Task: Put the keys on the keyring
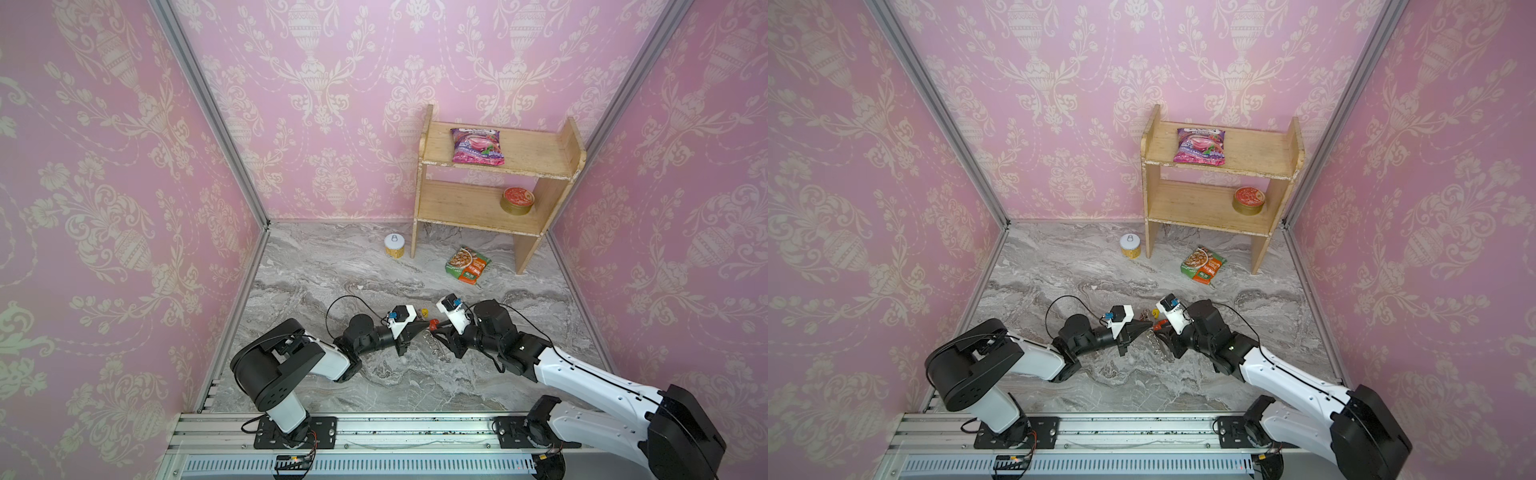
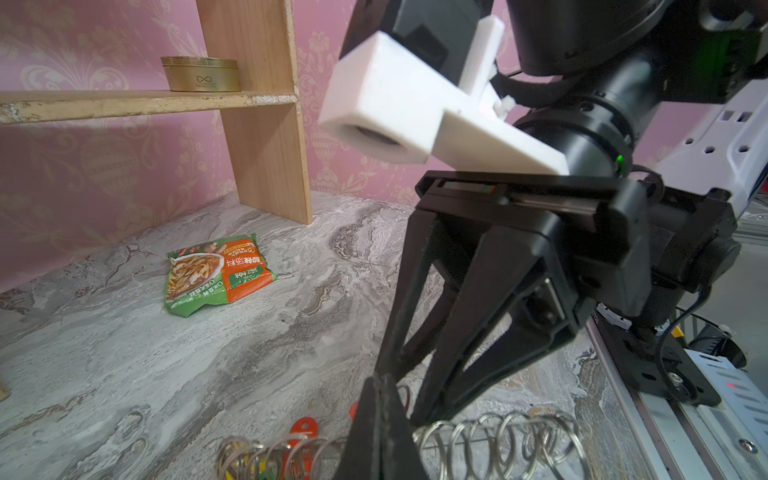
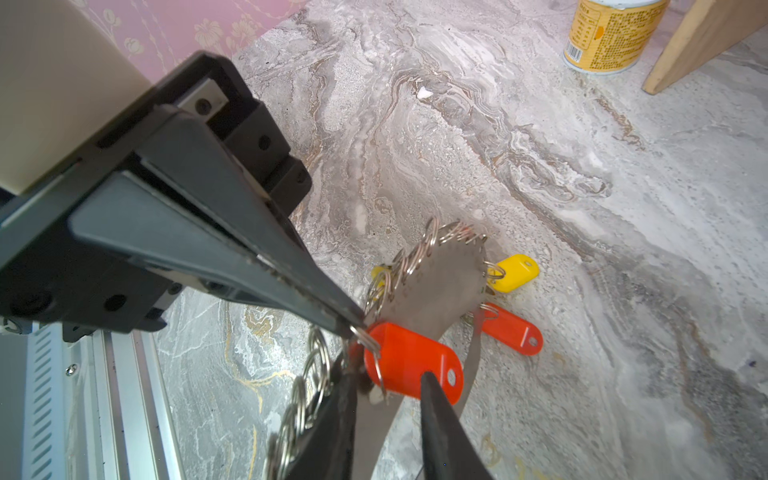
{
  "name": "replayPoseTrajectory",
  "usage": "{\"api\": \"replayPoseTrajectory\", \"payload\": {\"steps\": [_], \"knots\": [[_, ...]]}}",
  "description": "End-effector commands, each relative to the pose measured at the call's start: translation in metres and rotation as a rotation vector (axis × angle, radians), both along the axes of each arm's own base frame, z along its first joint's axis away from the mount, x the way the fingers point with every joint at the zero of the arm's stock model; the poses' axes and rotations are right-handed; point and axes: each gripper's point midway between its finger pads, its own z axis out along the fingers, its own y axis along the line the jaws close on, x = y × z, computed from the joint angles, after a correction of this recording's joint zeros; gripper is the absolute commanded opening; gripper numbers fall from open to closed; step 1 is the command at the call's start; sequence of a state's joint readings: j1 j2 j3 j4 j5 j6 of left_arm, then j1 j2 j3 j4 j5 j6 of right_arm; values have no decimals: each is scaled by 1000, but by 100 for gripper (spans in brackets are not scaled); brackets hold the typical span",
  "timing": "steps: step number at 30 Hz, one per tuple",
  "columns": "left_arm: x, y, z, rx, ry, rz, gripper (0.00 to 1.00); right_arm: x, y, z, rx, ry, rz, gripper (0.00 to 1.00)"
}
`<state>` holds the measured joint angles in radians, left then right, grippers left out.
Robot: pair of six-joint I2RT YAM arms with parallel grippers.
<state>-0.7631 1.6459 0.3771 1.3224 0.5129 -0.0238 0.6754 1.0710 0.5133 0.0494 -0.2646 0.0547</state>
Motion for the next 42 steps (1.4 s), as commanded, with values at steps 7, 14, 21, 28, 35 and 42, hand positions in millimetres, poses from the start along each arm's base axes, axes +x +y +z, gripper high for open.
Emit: {"api": "replayPoseTrajectory", "payload": {"steps": [7,14,21,28,35,42], "knots": [[-2,-6,21,-55,-71,-27,0,3,10,7,6,-42,61,18],[-2,-6,20,-53,-66,-27,0,2,10,16,6,-61,70,20],[-2,-6,21,-55,-70,-28,0,3,11,17,9,-64,73,14],[0,-4,21,-53,-76,-11,0,-4,9,15,10,-35,80,0],[8,-4,27,-61,-95,24,0,-15,7,5,38,25,74,0],[14,-9,40,-89,-114,31,0,-22,14,-4,82,57,65,0]]}}
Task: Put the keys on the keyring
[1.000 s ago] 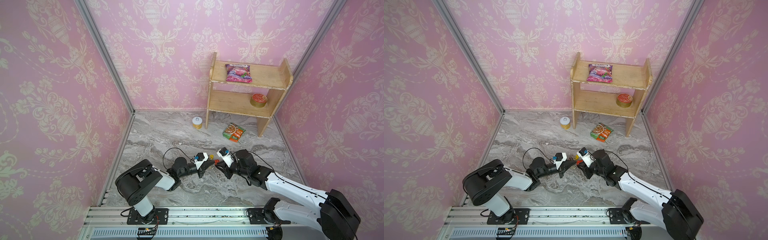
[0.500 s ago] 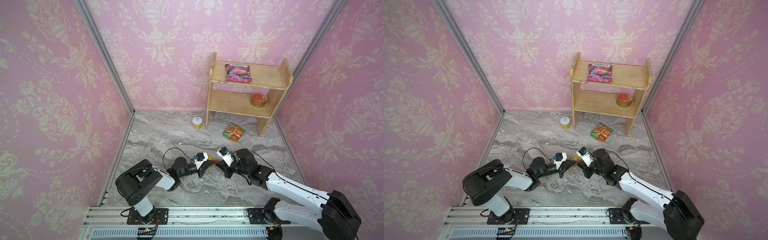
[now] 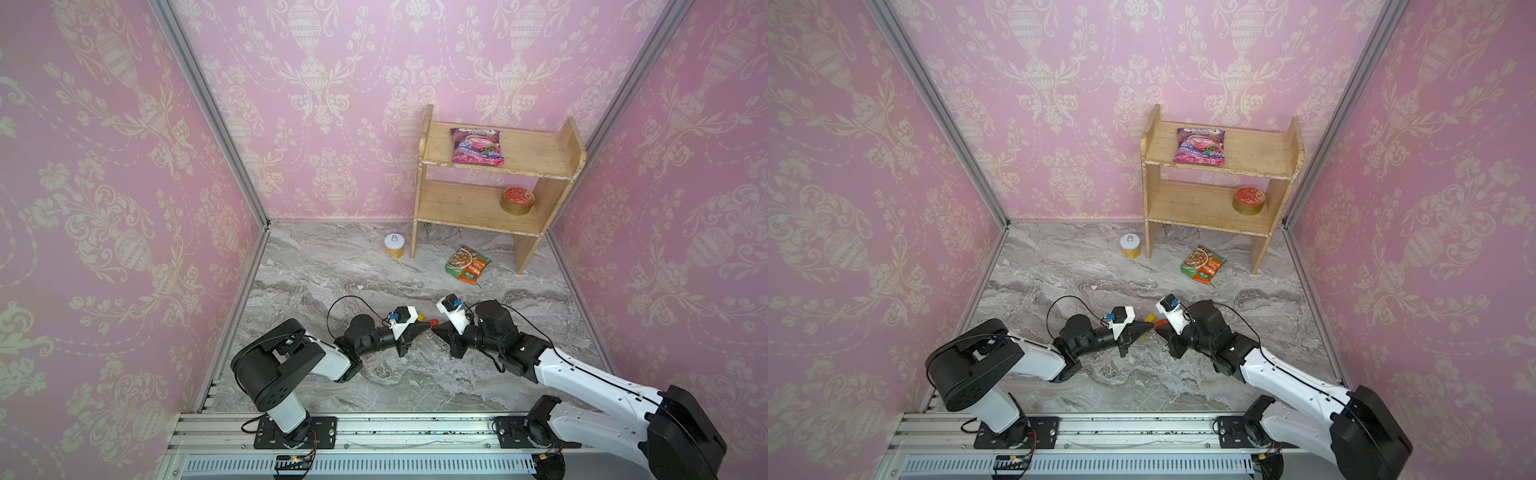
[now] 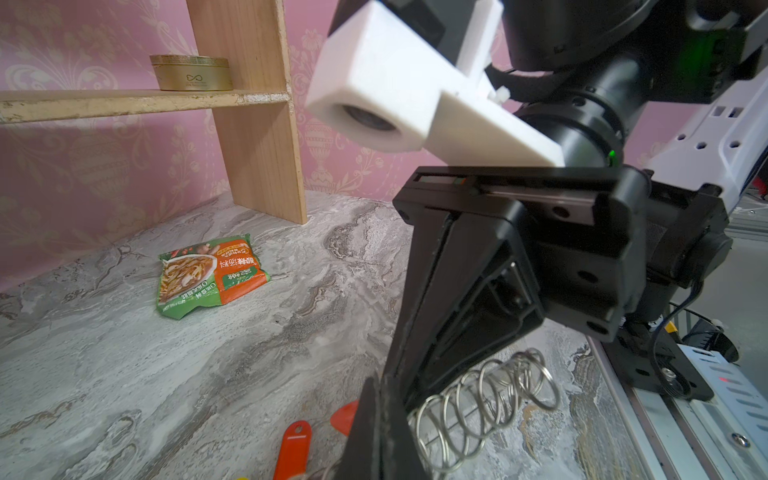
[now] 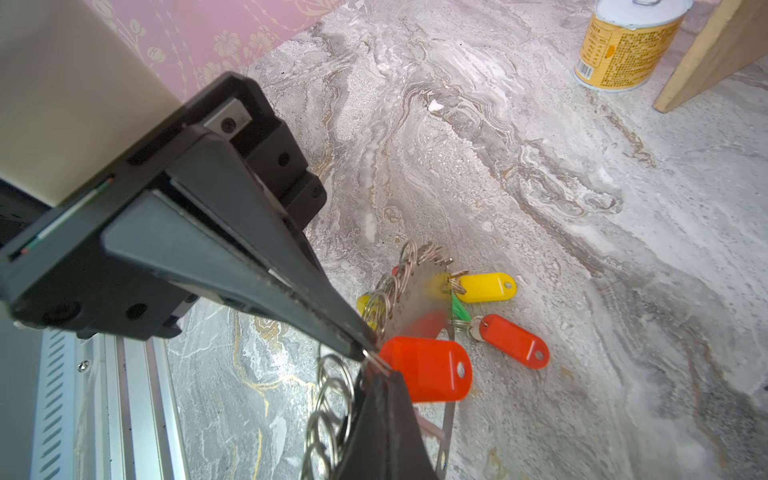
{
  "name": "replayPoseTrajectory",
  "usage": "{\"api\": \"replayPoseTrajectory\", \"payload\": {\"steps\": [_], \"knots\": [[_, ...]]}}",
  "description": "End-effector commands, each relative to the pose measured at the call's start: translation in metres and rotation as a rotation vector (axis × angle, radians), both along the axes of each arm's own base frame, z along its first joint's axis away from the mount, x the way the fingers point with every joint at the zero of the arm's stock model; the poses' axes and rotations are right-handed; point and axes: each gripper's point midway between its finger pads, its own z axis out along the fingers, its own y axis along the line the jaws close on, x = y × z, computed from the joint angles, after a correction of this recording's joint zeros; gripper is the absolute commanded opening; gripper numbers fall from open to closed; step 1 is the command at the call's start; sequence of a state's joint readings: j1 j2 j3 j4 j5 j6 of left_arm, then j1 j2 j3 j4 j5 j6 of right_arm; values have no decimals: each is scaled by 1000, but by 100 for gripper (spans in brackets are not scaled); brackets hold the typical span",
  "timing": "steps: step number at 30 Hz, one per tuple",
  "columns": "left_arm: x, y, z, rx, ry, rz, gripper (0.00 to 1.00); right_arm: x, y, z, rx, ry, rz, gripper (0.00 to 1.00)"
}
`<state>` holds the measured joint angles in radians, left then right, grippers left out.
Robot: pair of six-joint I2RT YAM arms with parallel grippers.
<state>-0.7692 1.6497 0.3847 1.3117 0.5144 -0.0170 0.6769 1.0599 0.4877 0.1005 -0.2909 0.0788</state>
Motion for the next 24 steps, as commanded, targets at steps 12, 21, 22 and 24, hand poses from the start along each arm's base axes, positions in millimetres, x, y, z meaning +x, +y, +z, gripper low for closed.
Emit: {"api": "replayPoseTrajectory", "payload": {"steps": [12,21,22,24], "knots": [[22,-7,65,-144,-149,60,0,-30,10,-11,77,82,4,0],[18,-14,72,-160,-150,12,0,-26,-1,-8,56,32,-47,5],[17,-15,72,-160,-149,6,0,-24,-1,-5,56,19,-49,5],[16,-15,73,-163,-151,1,0,-21,-1,-2,55,0,-54,4]]}}
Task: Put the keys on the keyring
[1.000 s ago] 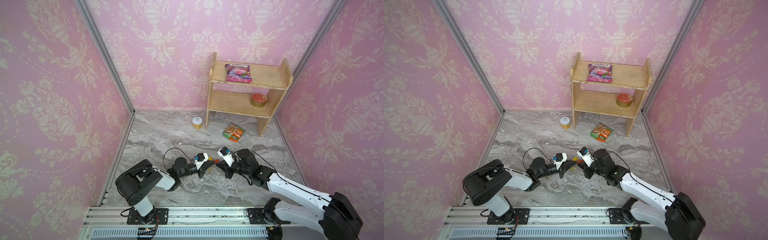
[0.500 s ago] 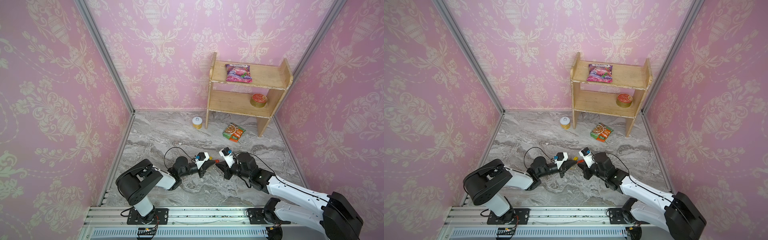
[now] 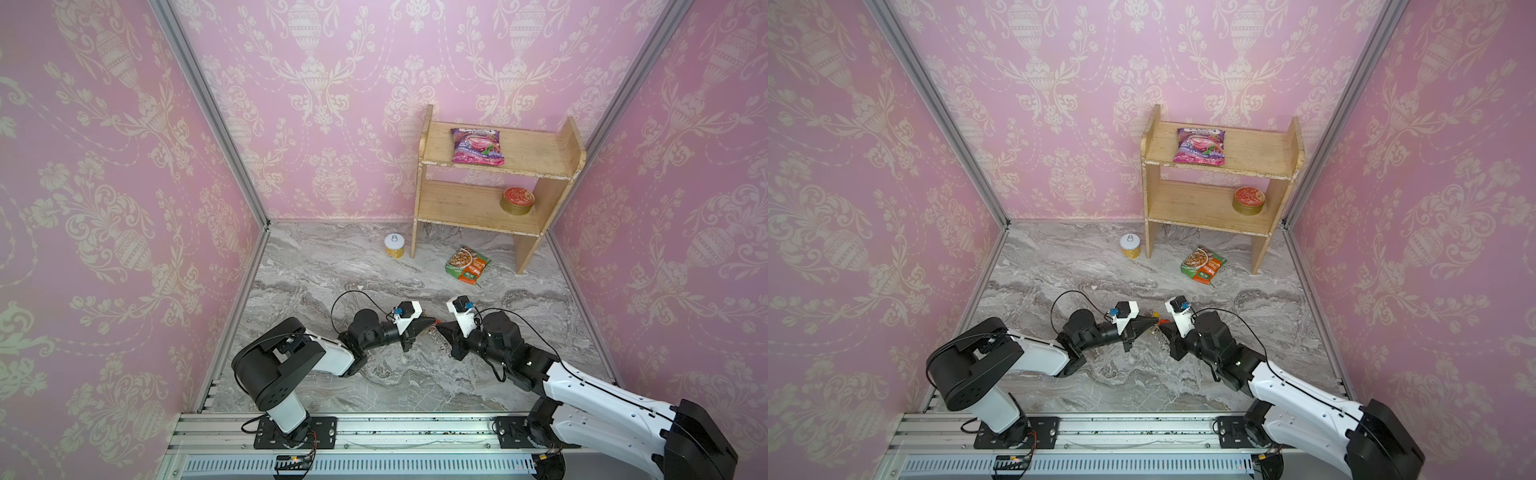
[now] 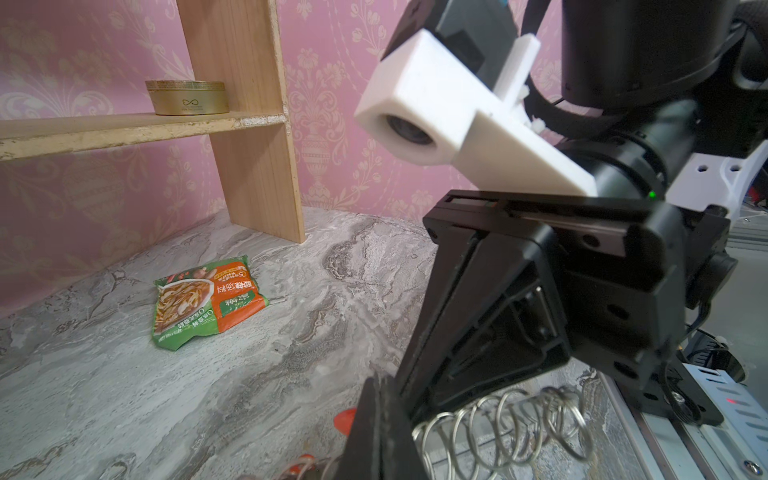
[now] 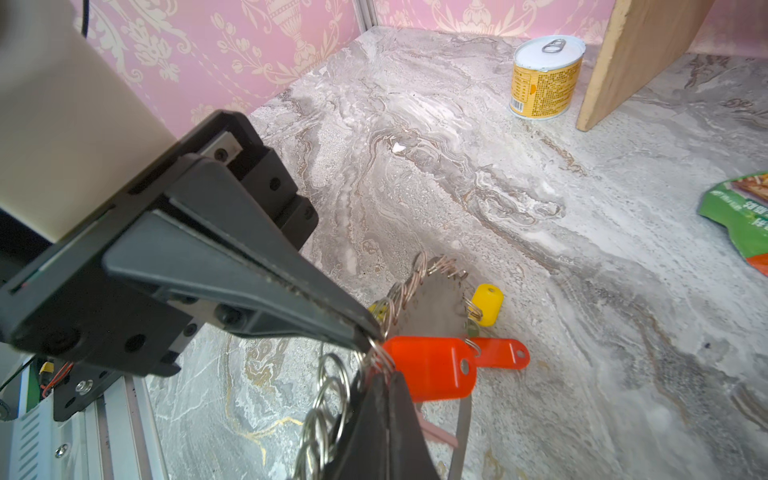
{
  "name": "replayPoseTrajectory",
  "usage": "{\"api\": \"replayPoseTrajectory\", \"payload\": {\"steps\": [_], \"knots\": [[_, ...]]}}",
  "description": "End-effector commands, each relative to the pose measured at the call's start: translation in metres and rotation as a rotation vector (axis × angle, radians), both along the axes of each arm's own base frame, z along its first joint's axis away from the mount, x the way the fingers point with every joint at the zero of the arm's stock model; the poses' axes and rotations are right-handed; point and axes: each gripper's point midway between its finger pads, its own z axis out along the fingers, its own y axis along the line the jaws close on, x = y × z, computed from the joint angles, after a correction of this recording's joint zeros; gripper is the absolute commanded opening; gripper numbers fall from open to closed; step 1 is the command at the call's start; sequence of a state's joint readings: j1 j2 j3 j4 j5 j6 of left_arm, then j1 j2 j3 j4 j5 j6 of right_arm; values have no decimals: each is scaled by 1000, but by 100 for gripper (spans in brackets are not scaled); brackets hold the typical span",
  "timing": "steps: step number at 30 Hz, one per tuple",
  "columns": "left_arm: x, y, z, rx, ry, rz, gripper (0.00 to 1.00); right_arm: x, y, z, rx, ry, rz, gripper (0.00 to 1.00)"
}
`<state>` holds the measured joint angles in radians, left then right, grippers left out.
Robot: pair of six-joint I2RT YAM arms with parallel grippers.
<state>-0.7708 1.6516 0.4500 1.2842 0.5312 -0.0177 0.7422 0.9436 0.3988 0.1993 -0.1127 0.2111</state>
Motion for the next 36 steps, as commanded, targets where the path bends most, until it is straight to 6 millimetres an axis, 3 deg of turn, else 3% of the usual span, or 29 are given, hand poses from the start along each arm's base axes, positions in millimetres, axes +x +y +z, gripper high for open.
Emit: {"api": "replayPoseTrajectory", "payload": {"steps": [1,5,14,22,29,36], "knots": [[9,-4,57,-139,-126,18,0,-20,10,-15,-25,50,94,5],[10,-7,55,-134,-131,8,0,-19,10,-15,-15,58,87,21],[8,-8,45,-114,-118,-7,0,-19,-1,-10,-55,33,61,29],[4,-9,39,-100,-114,-28,0,-18,-26,11,-80,20,25,40],[1,-9,38,-98,-119,-35,0,-12,-33,30,-86,-1,24,43],[-1,-8,38,-95,-125,-44,0,9,-34,55,-49,-66,27,42]]}}
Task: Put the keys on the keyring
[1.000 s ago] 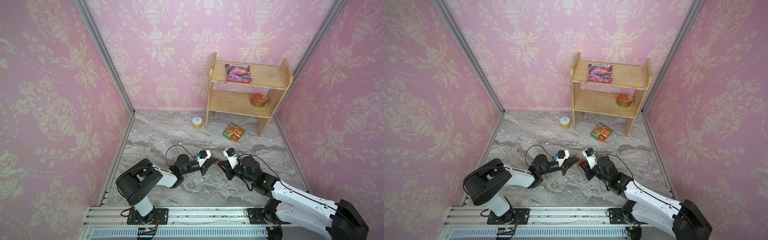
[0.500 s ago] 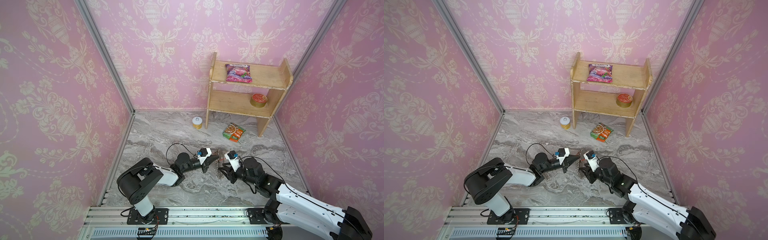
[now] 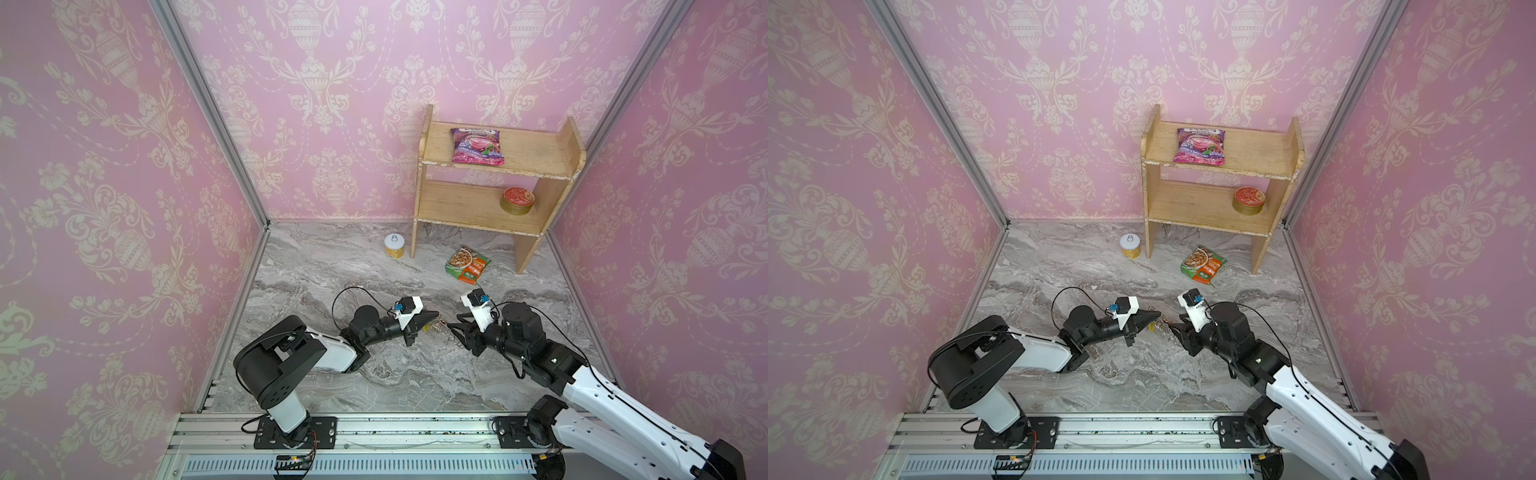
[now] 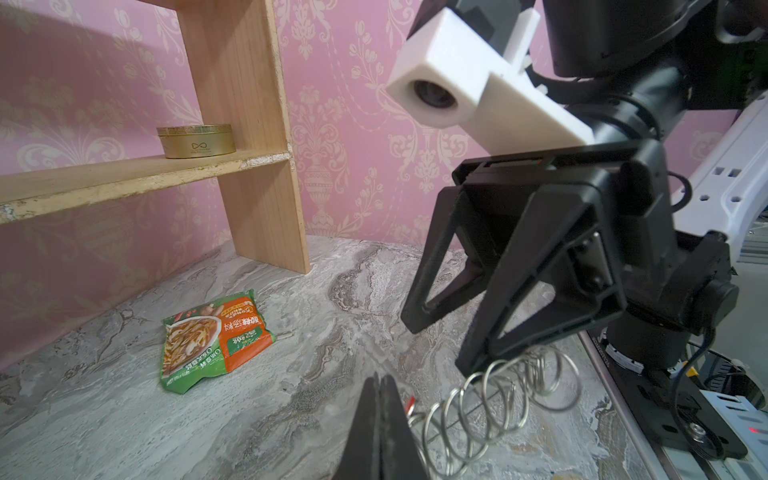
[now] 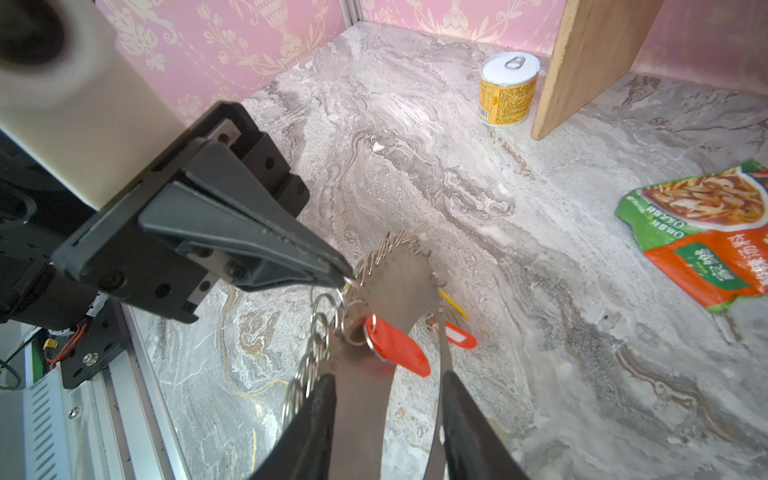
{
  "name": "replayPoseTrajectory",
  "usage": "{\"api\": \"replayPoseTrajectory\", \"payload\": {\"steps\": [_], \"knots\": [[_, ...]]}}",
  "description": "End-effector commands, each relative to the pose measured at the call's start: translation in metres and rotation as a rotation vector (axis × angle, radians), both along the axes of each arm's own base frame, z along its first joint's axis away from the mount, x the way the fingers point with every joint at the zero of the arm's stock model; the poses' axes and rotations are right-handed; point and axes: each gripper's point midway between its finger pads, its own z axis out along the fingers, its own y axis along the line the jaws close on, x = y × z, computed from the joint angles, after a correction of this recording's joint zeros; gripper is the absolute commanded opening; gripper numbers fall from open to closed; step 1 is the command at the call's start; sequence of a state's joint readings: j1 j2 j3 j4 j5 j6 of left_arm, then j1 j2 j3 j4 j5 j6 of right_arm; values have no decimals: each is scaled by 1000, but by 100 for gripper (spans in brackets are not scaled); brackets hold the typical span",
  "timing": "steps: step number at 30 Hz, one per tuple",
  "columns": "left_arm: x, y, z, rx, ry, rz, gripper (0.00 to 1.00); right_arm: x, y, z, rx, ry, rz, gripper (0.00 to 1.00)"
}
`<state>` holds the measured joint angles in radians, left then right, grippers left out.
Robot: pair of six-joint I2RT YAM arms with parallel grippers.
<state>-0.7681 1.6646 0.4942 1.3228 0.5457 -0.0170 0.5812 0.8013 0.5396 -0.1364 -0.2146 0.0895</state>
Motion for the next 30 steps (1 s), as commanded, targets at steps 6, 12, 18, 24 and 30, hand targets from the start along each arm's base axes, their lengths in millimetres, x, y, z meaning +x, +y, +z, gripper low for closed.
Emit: {"api": "replayPoseTrajectory", "payload": {"steps": [6,12,18,24,30], "knots": [[-7,-1,19,-48,-81,-34,0,22,7,17,43,-47,60,38],[-7,-1,19,-47,-79,-34,0,19,24,9,101,-6,148,36],[-7,-2,17,-45,-74,-35,0,11,32,3,137,30,201,34],[-7,-2,20,-51,-76,-34,0,11,33,-13,120,60,205,27],[-8,-1,21,-54,-69,-34,0,9,32,-26,118,79,200,26]]}}
